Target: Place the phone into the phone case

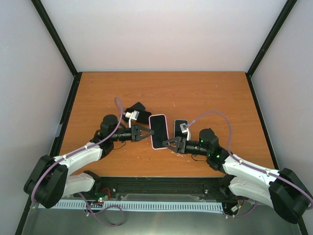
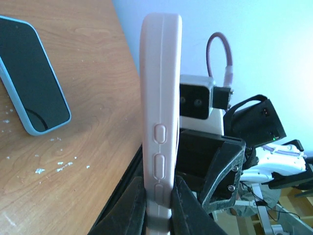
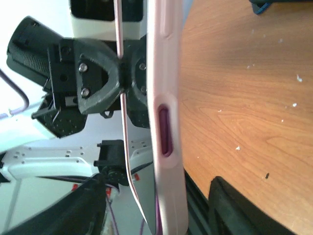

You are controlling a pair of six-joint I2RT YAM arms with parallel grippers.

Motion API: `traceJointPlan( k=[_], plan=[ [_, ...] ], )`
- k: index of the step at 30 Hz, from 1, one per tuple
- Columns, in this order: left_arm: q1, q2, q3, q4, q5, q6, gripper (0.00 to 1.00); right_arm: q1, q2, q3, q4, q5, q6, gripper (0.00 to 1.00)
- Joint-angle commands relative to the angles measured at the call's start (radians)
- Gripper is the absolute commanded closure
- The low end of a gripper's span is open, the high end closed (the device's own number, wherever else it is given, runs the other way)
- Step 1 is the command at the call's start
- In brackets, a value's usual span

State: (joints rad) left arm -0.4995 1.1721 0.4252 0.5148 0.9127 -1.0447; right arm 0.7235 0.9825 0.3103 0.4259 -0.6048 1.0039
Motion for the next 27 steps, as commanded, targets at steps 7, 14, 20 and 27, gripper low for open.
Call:
traceJointPlan(
  k=[7,14,20,27],
  plan=[
    [-0.002,-0.013,0.011,0.096,-0.055,-0.015,1.00,-0.002,-0.044,-0.039,0.107,-0.008,0.044,0.74],
    [-0.002,-0.024,0.015,0.000,-0.087,0.041,1.00,-0.002,-0.045,-0.051,0.125,0.015,0.067,0.95],
    [-0.002,-0.032,0.020,-0.042,-0.089,0.061,1.00,-0.002,-0.036,-0.052,0.121,0.022,0.075,0.97],
    [-0.002,-0.015,0.032,-0.079,-0.071,0.077,1.00,-0.002,-0.068,-0.052,0.019,0.072,0.036,0.63]
  ],
)
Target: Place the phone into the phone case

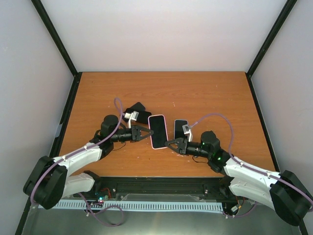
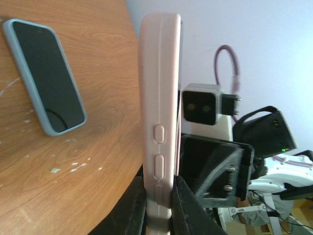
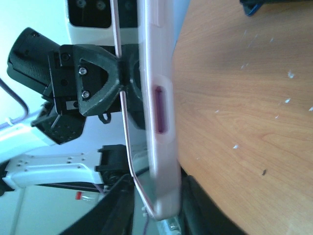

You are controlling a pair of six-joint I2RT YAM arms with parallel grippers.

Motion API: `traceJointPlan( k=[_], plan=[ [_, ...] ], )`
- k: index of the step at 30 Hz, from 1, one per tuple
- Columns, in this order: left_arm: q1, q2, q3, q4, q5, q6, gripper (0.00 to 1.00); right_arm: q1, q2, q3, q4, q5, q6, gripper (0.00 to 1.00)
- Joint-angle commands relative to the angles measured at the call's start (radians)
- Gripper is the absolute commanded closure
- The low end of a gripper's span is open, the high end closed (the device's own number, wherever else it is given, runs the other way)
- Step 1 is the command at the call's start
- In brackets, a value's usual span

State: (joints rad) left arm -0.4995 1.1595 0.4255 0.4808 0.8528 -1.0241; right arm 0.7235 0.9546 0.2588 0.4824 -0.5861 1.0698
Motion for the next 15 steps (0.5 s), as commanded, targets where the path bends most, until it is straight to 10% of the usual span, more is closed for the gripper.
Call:
traceJointPlan(
  k=[1,11,15],
  plan=[
    [-0.002,0.009,0.037,-0.059,-0.008,0.063,1.00,-0.002,-0.056,0.001,-0.072,0.076,-0.043,0.56],
    [-0.002,0.215,0.132,-0.177,0.003,0.170,1.00,-0.003,-0.160,0.099,-0.410,0.215,-0.173,0.01],
    [-0.002,0.347,0.220,-0.229,-0.001,0.206,1.00,-0.003,-0.184,0.109,-0.469,0.253,-0.187,0.00]
  ],
)
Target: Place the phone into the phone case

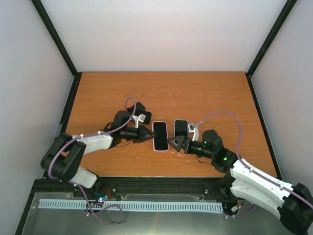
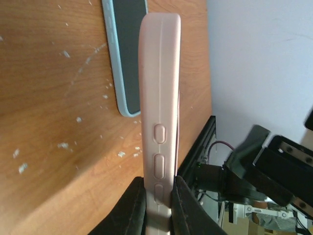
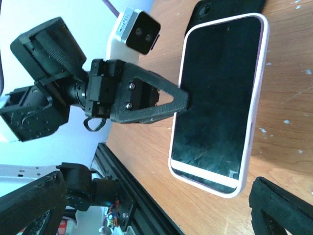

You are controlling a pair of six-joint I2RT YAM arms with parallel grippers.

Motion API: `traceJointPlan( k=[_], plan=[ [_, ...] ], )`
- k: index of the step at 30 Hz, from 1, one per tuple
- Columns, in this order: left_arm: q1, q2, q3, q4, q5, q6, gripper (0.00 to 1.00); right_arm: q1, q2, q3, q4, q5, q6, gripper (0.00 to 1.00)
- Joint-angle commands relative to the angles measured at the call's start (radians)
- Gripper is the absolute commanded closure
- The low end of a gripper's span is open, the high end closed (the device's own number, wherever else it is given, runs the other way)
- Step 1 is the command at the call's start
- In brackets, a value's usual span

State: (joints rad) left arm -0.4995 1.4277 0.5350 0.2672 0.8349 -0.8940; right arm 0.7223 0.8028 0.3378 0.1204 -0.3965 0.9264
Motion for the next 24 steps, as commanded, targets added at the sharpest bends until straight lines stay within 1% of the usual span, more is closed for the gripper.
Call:
traceJointPlan(
  k=[1,6,11,17,19,22,24],
  plan=[
    [-0.002,0.110,0.129,-0.016,0.017,0.080,1.00,-0.001,-0.037,0.029,-0.117,0.070,-0.046,0.00],
    [-0.001,0.245,0.234,-0.029,0.016,0.101,1.00,-0.001,-0.051,0.046,-0.167,0.086,-0.061,0.00],
    [-0.001,0.343,0.281,-0.013,0.031,0.092,0.99,-0.001,-0.063,0.072,-0.213,0.114,-0.086,0.00],
    [-0.001,0.393,0.293,-0.045,0.006,0.108,0.91,-0.001,-0.052,0.076,-0.207,0.118,-0.086,0.00],
    [-0.001,0.395,0.296,-0.067,-0.011,0.118,0.84,-0.001,-0.047,0.076,-0.202,0.117,-0.085,0.00],
    [0.000,0.382,0.310,-0.135,-0.060,0.136,0.67,-0.001,-0.042,0.076,-0.197,0.116,-0.083,0.00],
    [0.000,0.361,0.321,-0.179,-0.101,0.148,0.54,-0.001,-0.042,0.077,-0.196,0.114,-0.085,0.00]
  ],
)
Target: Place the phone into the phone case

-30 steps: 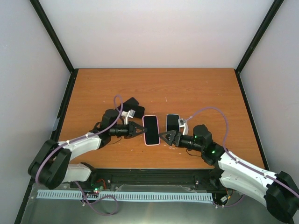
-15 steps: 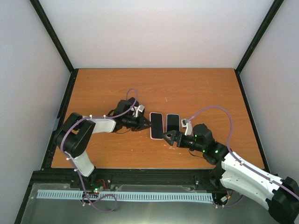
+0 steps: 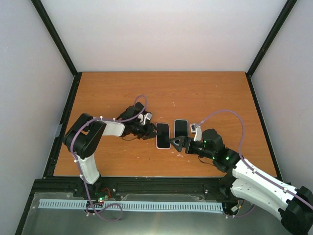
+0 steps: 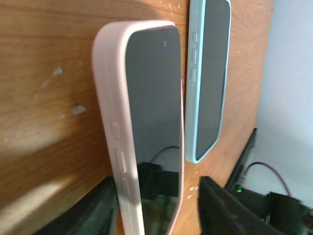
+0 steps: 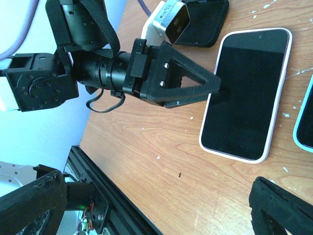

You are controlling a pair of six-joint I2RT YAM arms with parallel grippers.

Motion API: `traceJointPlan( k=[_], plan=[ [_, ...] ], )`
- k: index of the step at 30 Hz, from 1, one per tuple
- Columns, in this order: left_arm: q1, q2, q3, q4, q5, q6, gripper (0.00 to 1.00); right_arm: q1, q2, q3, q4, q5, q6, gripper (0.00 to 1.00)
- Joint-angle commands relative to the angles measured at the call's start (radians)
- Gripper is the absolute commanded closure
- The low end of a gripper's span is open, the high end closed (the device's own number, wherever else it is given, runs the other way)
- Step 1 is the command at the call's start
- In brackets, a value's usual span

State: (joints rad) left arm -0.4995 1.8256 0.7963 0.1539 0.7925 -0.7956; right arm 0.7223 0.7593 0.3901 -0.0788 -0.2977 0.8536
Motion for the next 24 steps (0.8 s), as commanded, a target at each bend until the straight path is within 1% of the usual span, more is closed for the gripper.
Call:
traceJointPlan(
  k=[1,3,5,10,12,15,16,20,24],
  plan=[
    [0.001,-0.050,0.065,-0.098,-0.082,0.053,0.48,-0.001,0.000,0.023,0.003,0.015,-0.013,0.00],
    [0.005,-0.079,0.083,-0.157,-0.143,0.054,0.41,-0.001,-0.002,0.024,0.002,0.015,-0.013,0.00],
    [0.009,-0.110,0.108,-0.236,-0.236,0.040,0.37,-0.001,-0.003,0.022,0.003,0.015,-0.014,0.00],
    [0.036,-0.167,0.175,-0.428,-0.477,-0.032,0.36,-0.001,0.001,0.024,0.008,0.009,-0.015,0.00],
    [0.055,-0.180,0.181,-0.465,-0.543,-0.091,0.38,-0.001,0.003,0.023,0.012,0.008,-0.014,0.00],
    [0.087,-0.197,0.166,-0.490,-0.615,-0.189,0.45,-0.001,0.006,0.023,0.017,0.006,-0.012,0.00],
    [0.098,-0.200,0.162,-0.494,-0.633,-0.221,0.46,-0.001,0.006,0.024,0.018,0.007,-0.010,0.00],
    [0.118,-0.179,0.190,-0.545,-0.684,-0.314,0.48,-0.001,0.005,0.022,0.020,0.013,-0.011,0.00],
    [0.119,-0.158,0.208,-0.534,-0.705,-0.364,0.53,-0.001,0.005,0.022,0.014,0.015,-0.012,0.00]
  ],
)
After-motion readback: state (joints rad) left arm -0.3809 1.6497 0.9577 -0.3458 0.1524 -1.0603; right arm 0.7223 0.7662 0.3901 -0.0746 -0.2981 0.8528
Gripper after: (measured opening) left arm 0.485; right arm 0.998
